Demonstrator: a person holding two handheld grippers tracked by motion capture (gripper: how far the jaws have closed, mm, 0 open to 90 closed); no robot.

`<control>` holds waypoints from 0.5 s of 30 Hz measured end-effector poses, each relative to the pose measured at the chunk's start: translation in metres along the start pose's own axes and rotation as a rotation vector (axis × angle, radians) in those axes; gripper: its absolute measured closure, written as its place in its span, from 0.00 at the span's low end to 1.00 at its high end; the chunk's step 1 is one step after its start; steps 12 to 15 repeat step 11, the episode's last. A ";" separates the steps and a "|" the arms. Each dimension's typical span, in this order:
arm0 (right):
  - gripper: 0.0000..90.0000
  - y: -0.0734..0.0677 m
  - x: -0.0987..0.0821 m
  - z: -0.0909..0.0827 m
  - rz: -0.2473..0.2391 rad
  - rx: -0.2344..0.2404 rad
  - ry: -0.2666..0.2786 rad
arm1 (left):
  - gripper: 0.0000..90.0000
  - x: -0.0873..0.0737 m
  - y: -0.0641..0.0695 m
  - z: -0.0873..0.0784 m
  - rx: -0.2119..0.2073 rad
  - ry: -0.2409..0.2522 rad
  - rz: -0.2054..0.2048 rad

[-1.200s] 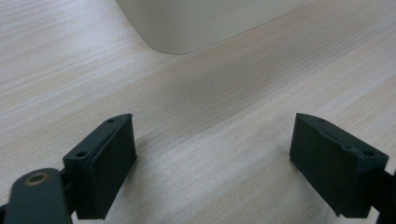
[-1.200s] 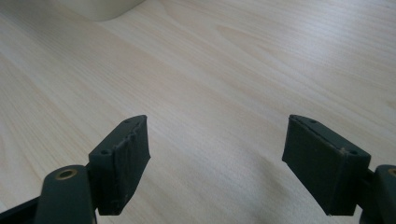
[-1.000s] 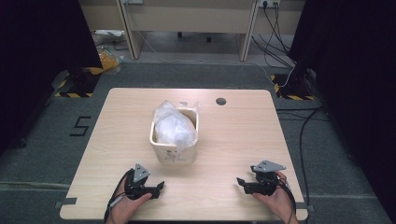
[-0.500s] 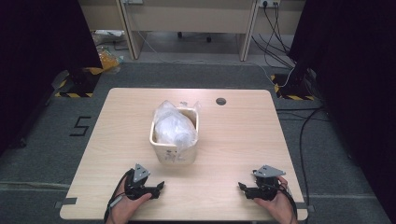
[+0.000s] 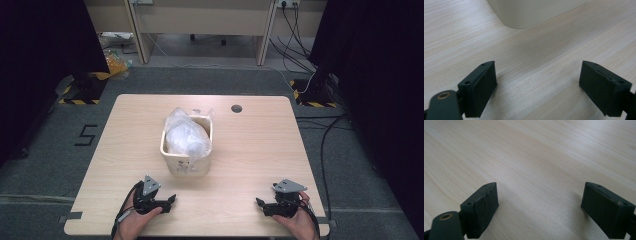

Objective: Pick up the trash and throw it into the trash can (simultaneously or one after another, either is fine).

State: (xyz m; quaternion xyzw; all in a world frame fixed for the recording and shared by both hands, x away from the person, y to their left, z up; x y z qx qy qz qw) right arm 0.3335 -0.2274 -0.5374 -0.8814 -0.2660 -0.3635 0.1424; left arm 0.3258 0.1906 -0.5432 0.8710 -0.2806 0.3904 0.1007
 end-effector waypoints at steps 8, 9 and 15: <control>0.06 0.000 0.000 0.002 -0.011 0.004 -0.016 | 0.15 0.000 0.000 0.000 0.000 0.001 -0.002; 0.06 0.000 0.000 0.002 -0.008 0.001 -0.016 | 0.15 0.000 0.000 0.000 0.000 0.000 -0.002; 0.06 0.000 0.000 0.002 -0.007 0.001 -0.016 | 0.15 0.000 0.000 0.000 0.000 0.000 -0.002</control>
Point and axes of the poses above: each handheld gripper's, and its own axes: z roughly forward along the jaws, x roughly out of its top, y roughly to its right, the point moved 3 cm from there along z, roughly forward along the jaws, and after that the axes turned 5 degrees about z, right-handed, at the moved point
